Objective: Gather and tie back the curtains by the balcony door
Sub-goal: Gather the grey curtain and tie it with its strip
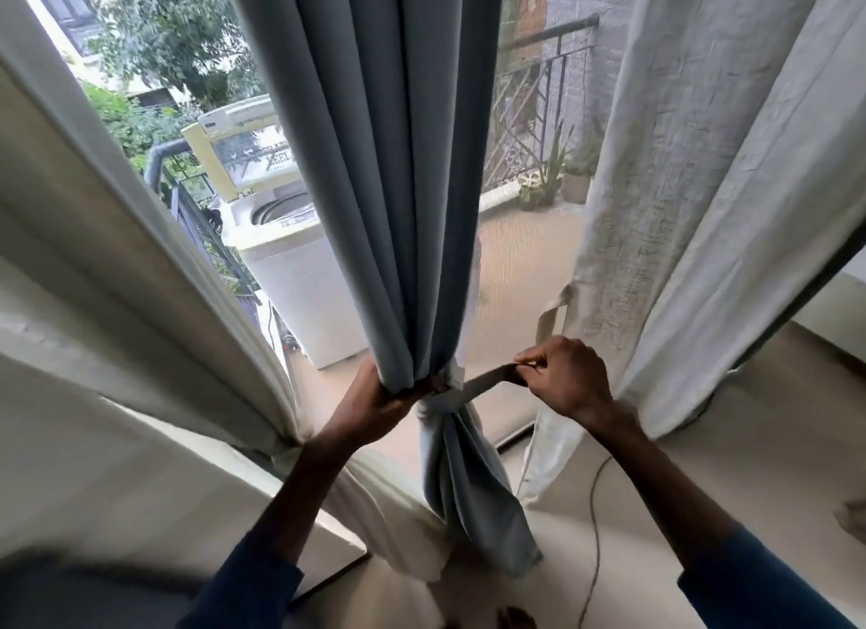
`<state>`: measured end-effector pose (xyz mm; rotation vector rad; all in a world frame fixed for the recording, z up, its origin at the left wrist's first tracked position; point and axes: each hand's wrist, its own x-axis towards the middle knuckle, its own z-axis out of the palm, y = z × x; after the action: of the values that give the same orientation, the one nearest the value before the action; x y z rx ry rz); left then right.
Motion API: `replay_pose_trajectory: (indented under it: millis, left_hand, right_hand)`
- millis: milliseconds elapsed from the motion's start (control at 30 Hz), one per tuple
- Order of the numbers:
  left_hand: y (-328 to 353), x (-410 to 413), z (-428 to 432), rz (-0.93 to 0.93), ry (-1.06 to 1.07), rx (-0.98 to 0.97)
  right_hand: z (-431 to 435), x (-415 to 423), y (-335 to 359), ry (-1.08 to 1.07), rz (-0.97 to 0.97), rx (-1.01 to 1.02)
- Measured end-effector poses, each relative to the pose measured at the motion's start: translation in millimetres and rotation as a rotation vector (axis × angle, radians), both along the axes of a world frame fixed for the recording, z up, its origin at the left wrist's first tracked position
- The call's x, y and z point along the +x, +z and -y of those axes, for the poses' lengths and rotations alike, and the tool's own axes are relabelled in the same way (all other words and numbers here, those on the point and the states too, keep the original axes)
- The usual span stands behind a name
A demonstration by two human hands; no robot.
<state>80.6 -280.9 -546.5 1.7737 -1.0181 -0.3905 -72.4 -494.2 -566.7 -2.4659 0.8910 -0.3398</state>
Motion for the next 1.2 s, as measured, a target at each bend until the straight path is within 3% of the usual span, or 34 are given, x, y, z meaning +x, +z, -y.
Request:
replay_pose_trajectory:
  millis: [200,533,600,767,900,1067,1200]
  left_hand:
    - [-2.8,-11.4,0.4,-0.095,-0.141,0.035]
    - [-7.6,-2.6,0.5,-0.171,-0.303,0.092]
    - [-9.7,1.1,1.9,-0.079,-0.296,0.107]
    - [-26.9,14.7,5.1,0.385,-0.062,0.237]
    - [-36.1,21.6,13.4,0.302,-0.135,0.275]
    - [-32.8,32.2,17.5,0.492,-0.017,0.480]
    - [-16.0,31.4,24.8,0.481,-0.028,0.507]
  right_hand:
    - [-4.9,38.8,-5.5,0.141,-0.008,0.166]
    - [-38.2,49.6,-6.1,0.447,0.257,0.798]
    - [-36.8,47.2,-9.5,0.432,0.296,0.908]
    - [-34.4,39.1,-17.0,0.446,0.287,1.133]
    - [-32.1,34.8,-12.2,0.326,0.313,1.316]
    - [-24.5,26.7,-15.6,0.445,0.301,1.356]
    - [-36.1,26.8,-13.8,0.616,0.348,0.893]
